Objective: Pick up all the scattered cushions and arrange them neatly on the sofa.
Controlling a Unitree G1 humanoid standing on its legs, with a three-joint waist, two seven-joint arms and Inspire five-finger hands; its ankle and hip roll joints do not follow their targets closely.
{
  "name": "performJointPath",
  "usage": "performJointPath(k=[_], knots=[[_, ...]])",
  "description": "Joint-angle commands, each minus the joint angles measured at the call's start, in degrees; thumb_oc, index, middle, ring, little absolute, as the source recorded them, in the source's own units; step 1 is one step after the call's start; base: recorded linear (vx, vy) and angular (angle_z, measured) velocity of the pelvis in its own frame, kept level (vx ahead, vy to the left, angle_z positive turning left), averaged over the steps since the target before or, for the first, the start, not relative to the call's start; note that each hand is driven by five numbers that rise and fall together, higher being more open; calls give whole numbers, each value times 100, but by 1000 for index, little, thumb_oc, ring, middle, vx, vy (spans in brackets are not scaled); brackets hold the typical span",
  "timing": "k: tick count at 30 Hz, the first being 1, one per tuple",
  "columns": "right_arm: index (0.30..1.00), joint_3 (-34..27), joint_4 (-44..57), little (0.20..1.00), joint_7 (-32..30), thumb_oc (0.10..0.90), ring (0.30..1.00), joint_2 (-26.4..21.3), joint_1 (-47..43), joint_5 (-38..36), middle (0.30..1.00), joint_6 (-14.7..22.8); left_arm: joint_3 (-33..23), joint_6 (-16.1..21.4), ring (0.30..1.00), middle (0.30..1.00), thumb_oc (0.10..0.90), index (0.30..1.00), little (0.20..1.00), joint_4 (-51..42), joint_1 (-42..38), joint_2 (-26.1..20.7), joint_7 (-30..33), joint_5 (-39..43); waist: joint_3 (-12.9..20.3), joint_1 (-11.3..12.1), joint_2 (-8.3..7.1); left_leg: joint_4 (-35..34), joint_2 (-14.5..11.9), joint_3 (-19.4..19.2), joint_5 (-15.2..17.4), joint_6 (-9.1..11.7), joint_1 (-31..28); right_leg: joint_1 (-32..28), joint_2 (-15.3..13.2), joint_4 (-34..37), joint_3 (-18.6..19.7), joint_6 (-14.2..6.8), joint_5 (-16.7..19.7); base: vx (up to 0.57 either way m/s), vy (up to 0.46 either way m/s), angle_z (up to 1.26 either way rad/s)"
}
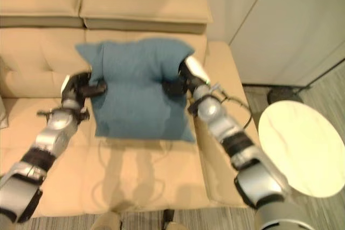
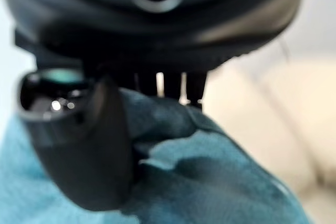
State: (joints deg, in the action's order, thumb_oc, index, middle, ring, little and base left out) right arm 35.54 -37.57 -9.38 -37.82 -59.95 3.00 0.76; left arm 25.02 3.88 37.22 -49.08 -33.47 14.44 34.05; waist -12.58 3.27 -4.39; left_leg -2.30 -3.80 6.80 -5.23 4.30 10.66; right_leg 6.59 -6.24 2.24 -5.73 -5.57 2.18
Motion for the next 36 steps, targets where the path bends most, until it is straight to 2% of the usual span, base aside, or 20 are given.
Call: performJointPath(k=[1, 4, 7, 8, 9, 11, 13, 14, 15, 17, 19, 20, 21, 22, 23, 26, 30, 34, 35, 36], knots=[[300, 627, -1, 300, -404, 400, 300, -360, -1506, 487, 300, 517, 364, 1101, 300, 300, 400, 300, 300, -94, -2022, -222, 78, -619, 2, -5, 47, 667, -61, -85, 471, 10, 387, 270, -79, -1122, 117, -255, -556, -137, 12, -5], [300, 1150, -729, 300, -542, 400, 300, -471, -2508, 402, 300, 568, 707, 1218, 300, 300, 400, 300, 300, 632, -3059, -425, 525, -1097, -165, -28, 172, 555, -25, -82, 302, 37, 792, 725, -126, -1164, 173, -292, -491, -70, 4, -11], [300, 1439, -996, 300, -576, 400, 300, -507, -2920, 376, 300, 593, 871, 1240, 300, 300, 400, 300, 300, 794, -3429, -525, 771, -1403, -226, -27, 254, 444, -18, -88, 213, 56, 937, 909, -162, -1146, 167, -322, -429, -15, 13, -2], [300, 1739, -1493, 300, -676, 400, 300, -516, -3308, 367, 300, 599, 935, 1251, 300, 300, 400, 300, 300, 1094, -3822, -555, 1122, -1640, -287, 7, 337, 276, -9, -116, 107, 79, 1110, 1120, -208, -1066, 145, -363, -325, -8, 4, 17], [300, 1969, -1770, 300, -756, 400, 300, -581, -3482, 524, 300, 567, 817, 1237, 300, 300, 400, 300, 300, 1130, -3942, -596, 1499, -1880, -336, 63, 356, 221, -4, -127, 69, 100, 1222, 1251, -224, -1007, 130, -392, -282, -13, -7, 30], [300, 2145, -1821, 300, -773, 400, 300, -602, -3574, 633, 300, 585, 796, 1236, 300, 300, 400, 300, 300, 1061, -3948, -672, 1618, -2024, -364, 91, 373, 222, 6, -140, 61, 107, 1275, 1300, -233, -986, 144, -401, -265, -2, -9, 12], [300, 2281, -2144, 300, -777, 400, 300, -575, -3577, 704, 300, 593, 812, 1120, 300, 300, 400, 300, 300, 1140, -4070, -748, 2005, -2475, -416, 154, 373, 165, 18, -143, 25, 120, 1380, 1406, -240, -905, 161, -419, -233, 16, -33, -58], [300, 2281, -2150, 300, -778, 400, 300, -573, -3579, 704, 300, 596, 814, 1120, 300, 300, 400, 300, 300, 1142, -4073, -746, 2008, -2476, -414, 154, 372, 164, 18, -143, 24, 120, 1383, 1410, -240, -906, 161, -419, -233, 11, -31, -44], [300, 2275, -2491, 300, -830, 400, 300, -425, -3545, 666, 300, 576, 933, 1023, 300, 300, 400, 300, 300, 1580, -4233, -592, 2037, -2579, -490, 172, 385, 129, 25, -151, -14, 127, 1449, 1485, -254, -902, 159, -438, -207, 6, -23, 34], [300, 2261, -2633, 300, -829, 400, 300, -385, -3518, 637, 300, 578, 1014, 1012, 300, 300, 400, 300, 300, 1782, -4273, -514, 1947, -2581, -526, 182, 383, 104, 38, -150, -36, 127, 1476, 1517, -259, -901, 164, -442, -191, 2, -23, 47], [300, 2240, -3029, 300, -803, 400, 300, -242, -3502, 567, 300, 518, 1238, 936, 300, 300, 400, 300, 300, 2494, -4451, -293, 1695, -2561, -641, 197, 406, 54, 58, -141, -100, 131, 1556, 1596, -251, -888, 138, -462, -147, -20, -20, 19], [300, 2239, -3032, 300, -803, 400, 300, -242, -3504, 566, 300, 521, 1243, 941, 300, 300, 400, 300, 300, 2503, -4459, -292, 1692, -2558, -641, 198, 405, 54, 58, -140, -101, 131, 1558, 1598, -251, -889, 138, -462, -147, 0, 0, 0], [554, 2253, -3095, 554, -818, 569, 554, -179, -3490, 572, 554, 522, 1297, 920, 448, 448, 499, 448, 448, 2747, -4453, -252, 1603, -2552, -673, 194, 387, 29, 62, -149, -122, 132, 1587, 1630, -250, -880, 150, -470, -117, -5, 1, -10], [900, 2252, -3205, 900, -832, 800, 900, -160, -3492, 559, 900, 482, 1362, 857, 853, 853, 769, 853, 853, 2927, -4473, -222, 1552, -2542, -700, 195, 388, 21, 64, -154, -129, 126, 1608, 1643, -255, -862, 140, -480, -105, -5, -18, 14], [900, 2238, -3452, 900, -703, 800, 900, -32, -3459, 512, 900, 407, 1411, 644, 900, 900, 800, 900, 900, 3586, -4518, -37, 1307, -2456, -760, 199, 369, 14, 64, -145, -165, 125, 1655, 1669, -255, -845, 118, -487, -77, -2, -19, 11], [900, 2233, -3611, 900, -621, 800, 900, -20, -3476, 414, 900, 321, 1270, 577, 900, 900, 800, 900, 900, 3911, -4488, 72, 1065, -2110, -817, 225, 353, 6, 80, -140, -181, 117, 1678, 1668, -245, -829, 101, -493, -63, -6, -20, 8], [900, 2056, -3755, 900, -515, 800, 900, -96, -3362, 110, 900, 219, 771, 530, 900, 900, 800, 900, 900, 4295, -4366, 148, 754, -1221, -881, 300, 307, 12, 89, -75, -190, 119, 1672, 1608, -245, -824, 27, -485, -85, 4, -48, -4], [900, 1834, -3672, 900, -487, 800, 900, -156, -3118, -59, 900, 131, 508, 435, 900, 900, 800, 900, 900, 4512, -4317, -175, 436, -510, -861, 302, 297, 35, 79, -51, -150, 109, 1572, 1494, -212, -816, 6, -462, -128, 4, 1, -1], [900, 1742, -3589, 900, -519, 800, 900, -199, -2998, -86, 900, 93, 414, 445, 900, 900, 800, 900, 900, 4488, -4350, -415, 378, -203, -847, 310, 302, 59, 74, -39, -120, 107, 1519, 1437, -205, -815, 8, -454, -143, 14, 2, -5], [900, 1740, -3586, 900, -519, 800, 900, -200, -2997, -85, 900, 91, 417, 446, 900, 900, 800, 900, 900, 4490, -4352, -416, 376, -201, -850, 310, 301, 60, 75, -39, -120, 107, 1516, 1434, -205, -814, 8, -454, -143, 0, 0, 0]])
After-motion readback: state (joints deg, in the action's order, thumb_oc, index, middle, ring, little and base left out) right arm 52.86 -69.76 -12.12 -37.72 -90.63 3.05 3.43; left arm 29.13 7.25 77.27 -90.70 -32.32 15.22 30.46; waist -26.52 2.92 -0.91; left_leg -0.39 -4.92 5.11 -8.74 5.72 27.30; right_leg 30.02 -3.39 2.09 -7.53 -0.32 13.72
